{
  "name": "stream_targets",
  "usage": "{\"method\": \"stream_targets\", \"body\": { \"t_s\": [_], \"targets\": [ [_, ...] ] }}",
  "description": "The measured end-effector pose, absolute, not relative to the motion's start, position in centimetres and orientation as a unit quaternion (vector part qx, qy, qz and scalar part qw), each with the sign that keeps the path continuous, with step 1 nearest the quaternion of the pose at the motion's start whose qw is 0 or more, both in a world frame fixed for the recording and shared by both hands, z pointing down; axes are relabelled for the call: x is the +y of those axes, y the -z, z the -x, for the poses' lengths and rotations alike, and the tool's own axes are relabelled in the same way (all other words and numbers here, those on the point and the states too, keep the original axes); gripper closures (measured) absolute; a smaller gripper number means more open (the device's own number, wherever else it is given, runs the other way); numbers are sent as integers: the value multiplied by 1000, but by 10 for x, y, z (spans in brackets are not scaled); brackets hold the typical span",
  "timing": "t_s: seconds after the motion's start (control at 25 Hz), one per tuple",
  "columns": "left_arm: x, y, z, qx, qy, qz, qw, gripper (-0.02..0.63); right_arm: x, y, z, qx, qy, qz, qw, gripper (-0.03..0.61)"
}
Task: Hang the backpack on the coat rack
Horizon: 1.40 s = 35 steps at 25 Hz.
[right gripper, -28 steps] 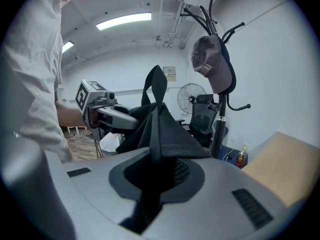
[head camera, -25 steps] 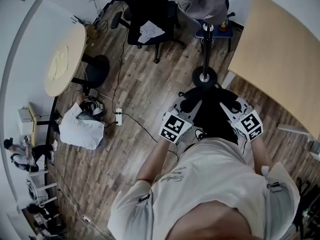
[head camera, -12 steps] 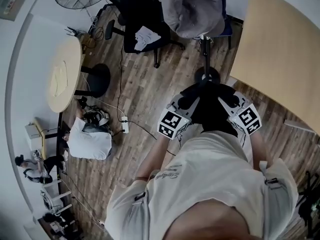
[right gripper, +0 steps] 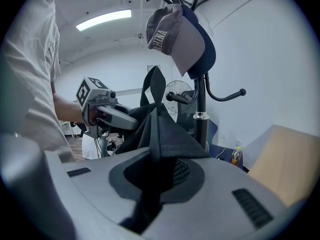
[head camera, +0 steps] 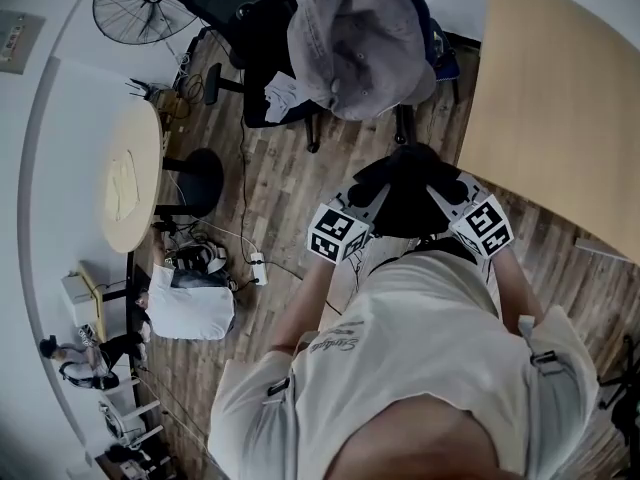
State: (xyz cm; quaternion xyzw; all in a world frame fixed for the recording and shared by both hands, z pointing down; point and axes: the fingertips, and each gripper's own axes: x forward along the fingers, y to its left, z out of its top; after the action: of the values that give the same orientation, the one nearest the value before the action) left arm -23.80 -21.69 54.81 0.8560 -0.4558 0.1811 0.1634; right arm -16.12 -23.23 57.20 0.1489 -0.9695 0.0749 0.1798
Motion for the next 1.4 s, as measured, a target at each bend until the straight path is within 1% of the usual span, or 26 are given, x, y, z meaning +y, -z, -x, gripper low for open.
{"method": "stream_targets", "body": {
  "t_s": [0.48, 0.76, 1.4],
  "targets": [
    [-252, -576, 259, -438, -196, -859, 177, 568, -261, -599, 178, -961, -102, -159, 201, 549],
    [-265, -595, 268, -431, -204, -856, 201, 565, -271, -616, 185, -954, -118, -172, 213, 549],
    [-297, -613, 269, -403, -234, -862, 199, 560, -301, -637, 183, -947, -141, -192, 216, 544]
  ]
}}
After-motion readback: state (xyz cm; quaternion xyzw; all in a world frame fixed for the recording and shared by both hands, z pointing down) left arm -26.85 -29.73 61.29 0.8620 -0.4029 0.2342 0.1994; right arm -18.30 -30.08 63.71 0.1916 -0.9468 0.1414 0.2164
